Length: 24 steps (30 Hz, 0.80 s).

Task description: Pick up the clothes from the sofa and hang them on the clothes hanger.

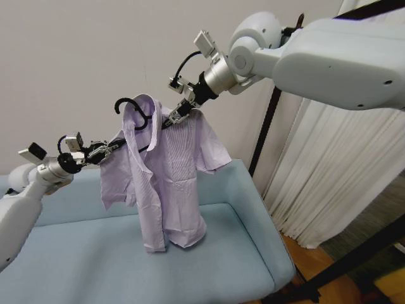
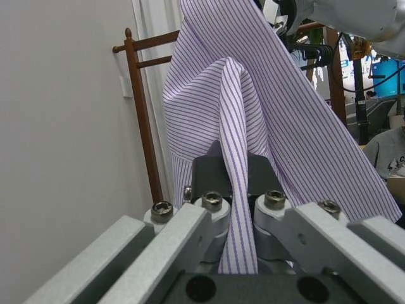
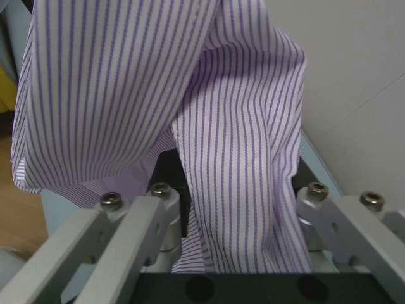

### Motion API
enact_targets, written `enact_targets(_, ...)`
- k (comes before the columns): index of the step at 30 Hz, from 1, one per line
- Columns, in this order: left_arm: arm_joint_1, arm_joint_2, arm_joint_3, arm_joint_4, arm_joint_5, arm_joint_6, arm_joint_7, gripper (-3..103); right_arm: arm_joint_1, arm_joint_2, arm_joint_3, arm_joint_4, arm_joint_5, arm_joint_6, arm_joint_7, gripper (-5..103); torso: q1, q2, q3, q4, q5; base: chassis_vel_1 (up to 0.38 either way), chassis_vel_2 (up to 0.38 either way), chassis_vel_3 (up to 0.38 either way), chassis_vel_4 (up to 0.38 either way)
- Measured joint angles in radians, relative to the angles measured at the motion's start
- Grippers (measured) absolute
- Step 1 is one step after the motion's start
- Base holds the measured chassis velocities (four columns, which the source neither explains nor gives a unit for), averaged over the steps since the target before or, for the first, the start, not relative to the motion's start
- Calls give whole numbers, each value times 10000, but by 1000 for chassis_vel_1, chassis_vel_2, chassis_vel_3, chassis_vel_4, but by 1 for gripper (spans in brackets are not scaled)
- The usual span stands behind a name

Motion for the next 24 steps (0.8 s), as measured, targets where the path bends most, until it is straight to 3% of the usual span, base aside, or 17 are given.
enact_targets(1, -9, 4, 5, 4, -1, 0, -4, 2, -30, -1, 0, 22, 3, 23, 17, 30, 0, 0, 0, 0, 0, 0, 0, 0, 0)
enact_targets(3, -12, 5, 7, 6, -2, 0, -6, 2, -44, -1, 0, 34, 7, 32, 29, 30, 0, 0, 0, 0, 0, 0, 0, 0, 0)
enact_targets(5, -27, 7, 31, 24, -4, 0, -8, 2, -142, -4, 31, 118, 60, 54, 158, 14, 0, 0, 0, -1, 0, 0, 0, 0, 0)
enact_targets(10, -41, -8, 69, 68, 9, -12, -32, 2, -217, 1, 95, 160, 177, 74, 251, 2, 0, 0, 0, 0, 0, 0, 0, 0, 0)
enact_targets(20, 137, -62, -115, -274, 34, 72, -291, -1, -155, -7, 250, 179, 529, 93, 436, 2, -1, 1, 0, -1, -1, 0, 0, 0, 0)
enact_targets(24, 239, -69, -256, -442, 14, 215, -593, 10, -203, -5, 328, 334, 627, 93, 421, 2, 0, 1, 1, -1, 0, 0, 0, 0, 0)
